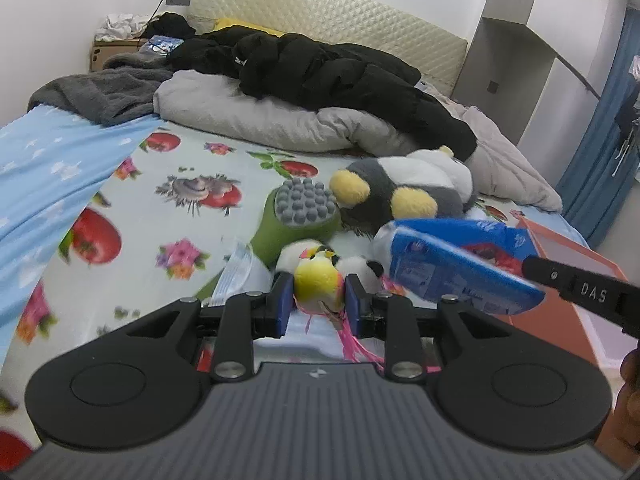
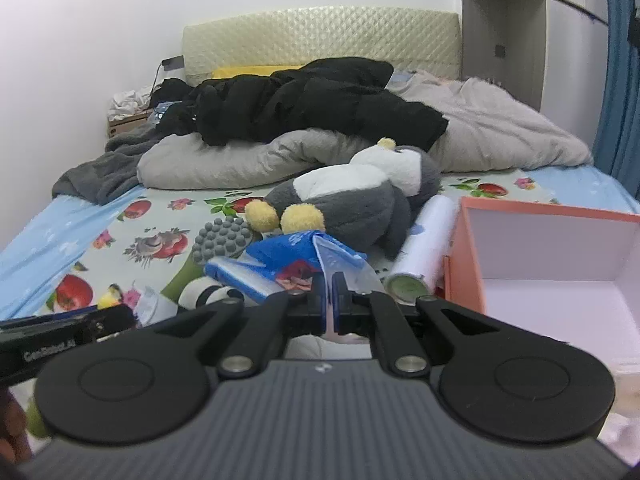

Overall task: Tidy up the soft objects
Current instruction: 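Grasp the yellow chick toy with the left tool while the right tool grasps the blue tissue pack, then carry the chick toy and tissue pack over the pink box with both tools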

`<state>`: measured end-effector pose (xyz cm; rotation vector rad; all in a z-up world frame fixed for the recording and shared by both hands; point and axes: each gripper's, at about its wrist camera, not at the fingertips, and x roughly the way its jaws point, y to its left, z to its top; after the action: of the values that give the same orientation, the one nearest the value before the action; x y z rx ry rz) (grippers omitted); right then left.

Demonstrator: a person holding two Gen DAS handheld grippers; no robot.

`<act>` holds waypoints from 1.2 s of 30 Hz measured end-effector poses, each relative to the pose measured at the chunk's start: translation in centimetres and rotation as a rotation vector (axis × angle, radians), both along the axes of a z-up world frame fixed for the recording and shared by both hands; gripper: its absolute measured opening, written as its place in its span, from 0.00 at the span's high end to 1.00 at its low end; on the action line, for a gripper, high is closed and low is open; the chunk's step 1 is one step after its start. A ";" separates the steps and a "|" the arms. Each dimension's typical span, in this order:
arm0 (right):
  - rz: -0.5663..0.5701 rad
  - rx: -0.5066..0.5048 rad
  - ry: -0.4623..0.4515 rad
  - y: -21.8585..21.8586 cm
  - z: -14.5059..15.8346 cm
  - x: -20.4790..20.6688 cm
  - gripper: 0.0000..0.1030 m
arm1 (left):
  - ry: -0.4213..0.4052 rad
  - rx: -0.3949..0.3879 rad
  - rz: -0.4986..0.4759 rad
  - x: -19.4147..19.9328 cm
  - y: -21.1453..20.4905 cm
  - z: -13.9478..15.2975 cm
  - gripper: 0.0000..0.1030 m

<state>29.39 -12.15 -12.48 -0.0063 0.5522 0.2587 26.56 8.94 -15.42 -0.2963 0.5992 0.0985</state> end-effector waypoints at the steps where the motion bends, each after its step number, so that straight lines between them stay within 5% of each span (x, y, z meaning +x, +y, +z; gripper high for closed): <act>1: -0.002 -0.006 -0.003 -0.2 0.1 -0.6 0.94 | 0.003 -0.004 -0.001 -0.8 -0.2 0.0 0.69; 10: 0.051 -0.095 0.027 -0.7 -0.7 -7.5 0.94 | 0.060 -0.022 -0.014 -7.6 -1.5 -1.5 0.69; 15: 0.103 -0.122 0.127 -0.4 -2.9 -10.4 0.94 | 0.104 -0.034 -0.016 -10.0 -1.6 -2.9 0.69; 26: 0.299 -0.040 0.250 0.9 -3.9 -13.6 0.91 | 0.162 -0.061 -0.005 -10.7 -0.6 -4.6 0.69; 27: 0.310 -0.054 0.242 1.1 -3.7 -13.4 0.89 | 0.164 -0.063 -0.006 -10.7 -0.6 -4.7 0.69; 30: 0.320 -0.073 0.210 1.2 -3.2 -12.2 0.55 | 0.168 -0.073 -0.012 -10.6 -0.5 -5.0 0.69; 36: 0.379 -0.166 0.131 1.9 -3.2 -9.1 0.52 | 0.164 -0.082 -0.005 -10.7 -0.4 -5.1 0.69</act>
<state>20.28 -10.21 -15.67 -0.2587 0.7005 0.5843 15.88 8.57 -20.57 -0.3684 0.7683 0.0941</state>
